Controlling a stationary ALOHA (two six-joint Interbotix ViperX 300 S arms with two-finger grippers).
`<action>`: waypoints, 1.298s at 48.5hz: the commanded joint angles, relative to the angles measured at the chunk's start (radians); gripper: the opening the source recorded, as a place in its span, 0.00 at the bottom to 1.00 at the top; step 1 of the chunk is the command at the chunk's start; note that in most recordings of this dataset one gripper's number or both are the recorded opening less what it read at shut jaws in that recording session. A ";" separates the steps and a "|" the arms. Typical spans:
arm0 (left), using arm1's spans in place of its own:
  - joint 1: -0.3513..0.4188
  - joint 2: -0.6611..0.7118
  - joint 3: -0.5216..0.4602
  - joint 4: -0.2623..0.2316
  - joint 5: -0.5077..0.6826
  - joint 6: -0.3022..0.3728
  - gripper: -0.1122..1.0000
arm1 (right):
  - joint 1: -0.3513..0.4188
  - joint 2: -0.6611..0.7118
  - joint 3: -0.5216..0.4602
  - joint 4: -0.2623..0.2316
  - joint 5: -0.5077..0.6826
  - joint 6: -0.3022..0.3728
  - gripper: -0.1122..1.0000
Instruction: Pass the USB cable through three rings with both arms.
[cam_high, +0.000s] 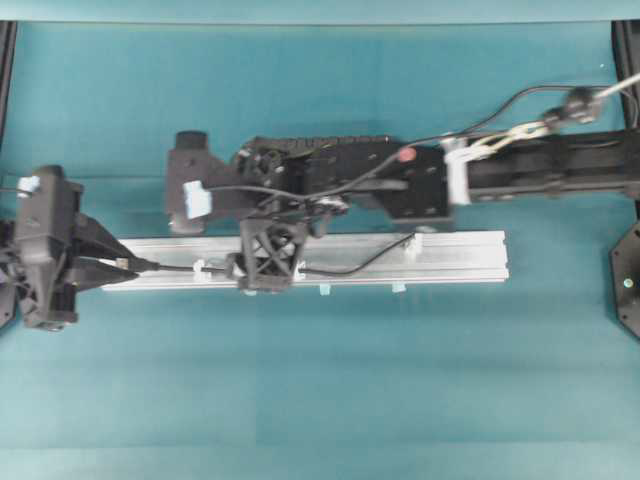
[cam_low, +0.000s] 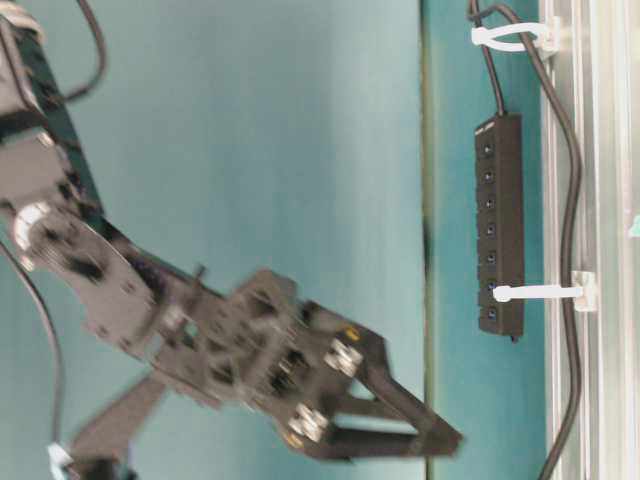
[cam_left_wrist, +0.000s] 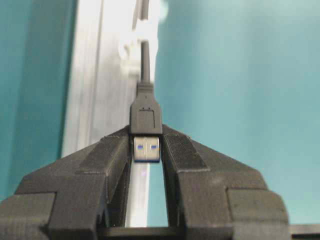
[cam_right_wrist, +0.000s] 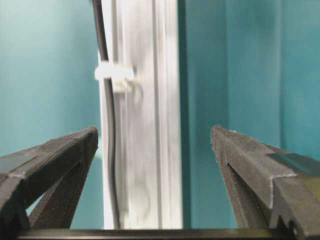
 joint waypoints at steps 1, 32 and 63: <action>-0.005 -0.058 -0.021 0.002 0.026 0.000 0.30 | 0.000 -0.077 0.021 -0.002 -0.006 0.008 0.81; -0.003 -0.230 -0.032 0.002 0.158 -0.002 0.30 | -0.002 -0.365 0.310 -0.051 -0.241 -0.002 0.79; -0.003 -0.202 -0.087 0.000 0.110 0.002 0.29 | 0.003 -0.606 0.572 -0.049 -0.394 -0.003 0.77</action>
